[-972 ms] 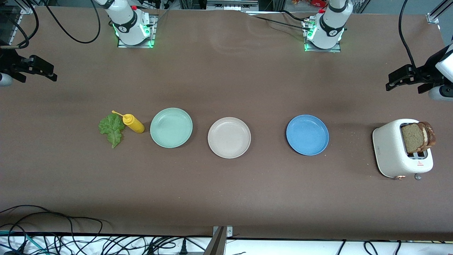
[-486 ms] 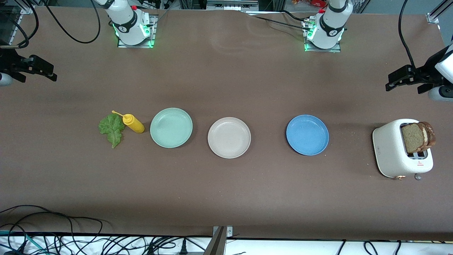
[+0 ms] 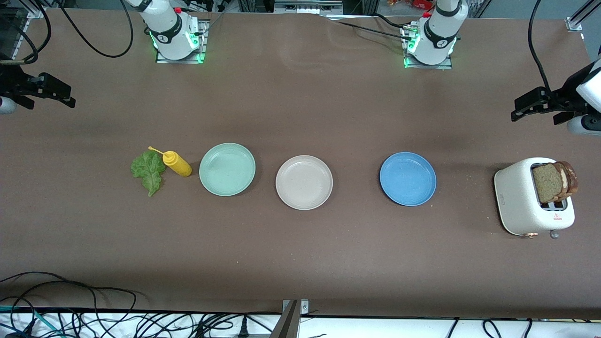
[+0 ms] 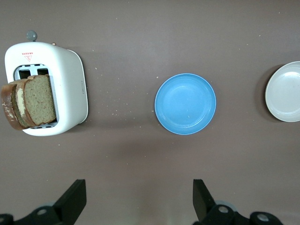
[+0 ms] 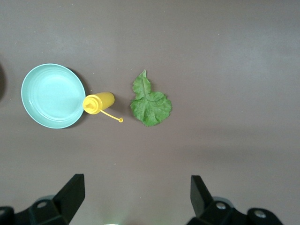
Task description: Make sandwich on beige plate with both arms
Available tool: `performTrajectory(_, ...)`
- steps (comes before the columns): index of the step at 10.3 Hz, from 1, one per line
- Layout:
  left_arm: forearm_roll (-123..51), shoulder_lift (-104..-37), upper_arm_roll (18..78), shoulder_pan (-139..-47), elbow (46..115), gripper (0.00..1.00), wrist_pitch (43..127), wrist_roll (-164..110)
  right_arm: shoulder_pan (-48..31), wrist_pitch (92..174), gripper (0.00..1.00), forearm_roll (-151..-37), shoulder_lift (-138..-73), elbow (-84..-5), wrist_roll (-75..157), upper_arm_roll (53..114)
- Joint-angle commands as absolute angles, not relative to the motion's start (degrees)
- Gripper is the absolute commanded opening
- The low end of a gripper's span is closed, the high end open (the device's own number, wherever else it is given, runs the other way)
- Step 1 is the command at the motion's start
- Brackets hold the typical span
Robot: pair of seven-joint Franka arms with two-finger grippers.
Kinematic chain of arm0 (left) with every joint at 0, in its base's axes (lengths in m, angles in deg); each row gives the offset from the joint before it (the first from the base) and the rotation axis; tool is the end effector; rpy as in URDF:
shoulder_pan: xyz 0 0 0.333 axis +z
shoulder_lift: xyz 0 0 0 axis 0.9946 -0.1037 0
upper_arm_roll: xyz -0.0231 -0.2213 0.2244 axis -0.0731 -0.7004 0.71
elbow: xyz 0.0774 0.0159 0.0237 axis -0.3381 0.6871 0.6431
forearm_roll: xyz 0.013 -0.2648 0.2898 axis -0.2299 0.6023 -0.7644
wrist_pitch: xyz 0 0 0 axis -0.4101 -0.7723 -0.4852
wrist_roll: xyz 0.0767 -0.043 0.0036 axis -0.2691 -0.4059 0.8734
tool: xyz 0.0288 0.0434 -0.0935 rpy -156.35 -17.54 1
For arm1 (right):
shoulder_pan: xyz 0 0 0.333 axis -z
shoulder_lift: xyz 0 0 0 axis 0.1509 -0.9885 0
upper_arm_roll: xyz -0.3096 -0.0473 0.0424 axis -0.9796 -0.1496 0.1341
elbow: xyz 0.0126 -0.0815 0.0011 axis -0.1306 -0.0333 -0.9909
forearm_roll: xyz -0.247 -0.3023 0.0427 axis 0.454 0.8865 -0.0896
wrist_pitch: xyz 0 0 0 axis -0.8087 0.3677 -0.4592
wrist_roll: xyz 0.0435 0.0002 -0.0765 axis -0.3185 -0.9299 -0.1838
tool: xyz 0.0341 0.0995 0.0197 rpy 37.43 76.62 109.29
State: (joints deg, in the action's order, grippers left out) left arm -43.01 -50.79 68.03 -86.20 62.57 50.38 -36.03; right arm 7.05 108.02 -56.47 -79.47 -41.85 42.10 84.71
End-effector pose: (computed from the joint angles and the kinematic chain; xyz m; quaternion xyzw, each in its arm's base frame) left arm 0.5730 -0.0066 0.6256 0.9985 -0.0257 -0.0436 0.0185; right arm 0.5367 -0.0288 0.6046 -0.9994 -0.0274 0.0229 0.0013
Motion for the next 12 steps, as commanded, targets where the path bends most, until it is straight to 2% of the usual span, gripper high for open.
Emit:
performTrajectory(1,-42.43,-50.74,68.24,-86.33,62.62,1.00,50.42,-36.44,7.01,106.94,1.00,-56.30,-79.04,-41.21,42.67,84.59)
performTrajectory(12,-42.70,-51.53,68.58,-85.46,62.62,1.00,50.42,-36.70,7.10,106.94,1.00,-56.39,-79.04,-41.30,42.76,84.50)
